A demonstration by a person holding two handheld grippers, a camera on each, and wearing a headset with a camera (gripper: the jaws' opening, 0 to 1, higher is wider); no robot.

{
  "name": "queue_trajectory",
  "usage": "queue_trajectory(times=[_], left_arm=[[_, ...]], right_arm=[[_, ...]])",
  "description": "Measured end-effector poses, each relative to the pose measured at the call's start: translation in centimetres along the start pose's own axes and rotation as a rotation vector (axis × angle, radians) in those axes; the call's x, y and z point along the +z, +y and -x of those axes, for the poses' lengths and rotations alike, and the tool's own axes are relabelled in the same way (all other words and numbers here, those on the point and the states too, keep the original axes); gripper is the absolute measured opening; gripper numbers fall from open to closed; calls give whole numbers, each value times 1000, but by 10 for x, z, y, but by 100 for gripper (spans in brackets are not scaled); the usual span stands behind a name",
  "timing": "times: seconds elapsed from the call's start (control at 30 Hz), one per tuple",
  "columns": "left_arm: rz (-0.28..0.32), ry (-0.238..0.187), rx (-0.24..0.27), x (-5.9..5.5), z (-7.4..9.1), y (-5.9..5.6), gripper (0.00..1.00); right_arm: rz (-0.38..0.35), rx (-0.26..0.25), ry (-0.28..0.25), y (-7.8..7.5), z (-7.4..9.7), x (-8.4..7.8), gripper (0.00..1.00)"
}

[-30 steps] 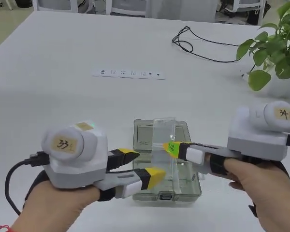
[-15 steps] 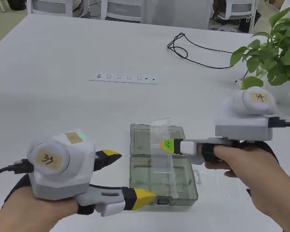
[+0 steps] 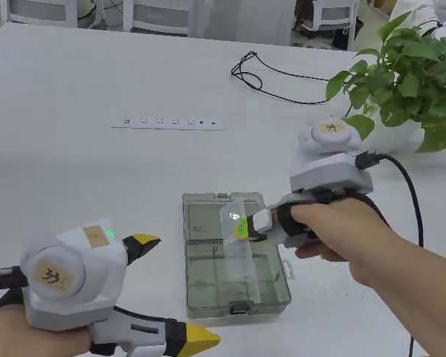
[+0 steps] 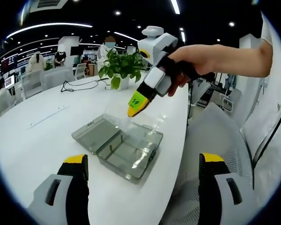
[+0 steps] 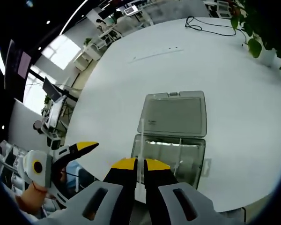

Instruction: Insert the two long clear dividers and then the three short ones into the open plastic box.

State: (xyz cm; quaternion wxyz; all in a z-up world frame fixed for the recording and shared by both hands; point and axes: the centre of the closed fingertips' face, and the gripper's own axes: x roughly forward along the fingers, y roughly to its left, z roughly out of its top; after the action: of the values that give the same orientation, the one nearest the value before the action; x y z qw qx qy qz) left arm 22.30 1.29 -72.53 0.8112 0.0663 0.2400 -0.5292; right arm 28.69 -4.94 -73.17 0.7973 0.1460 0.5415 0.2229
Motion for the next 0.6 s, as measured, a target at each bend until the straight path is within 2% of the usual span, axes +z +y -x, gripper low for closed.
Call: queue_trajectory(times=[0.17,0.3,0.6], left_arm=[[-21,15,-27,-6,-1,-1,100],[-21,5,-39,-6,-1,-1,100],[-12,-15,-58,-6,-3,-4,100]], right_arm=[[-36,-49,55,-9,-16,-11,7],[-56,-75,89,-13,-28,-18,7],[-73,-112,134,-20,-40,-25,7]])
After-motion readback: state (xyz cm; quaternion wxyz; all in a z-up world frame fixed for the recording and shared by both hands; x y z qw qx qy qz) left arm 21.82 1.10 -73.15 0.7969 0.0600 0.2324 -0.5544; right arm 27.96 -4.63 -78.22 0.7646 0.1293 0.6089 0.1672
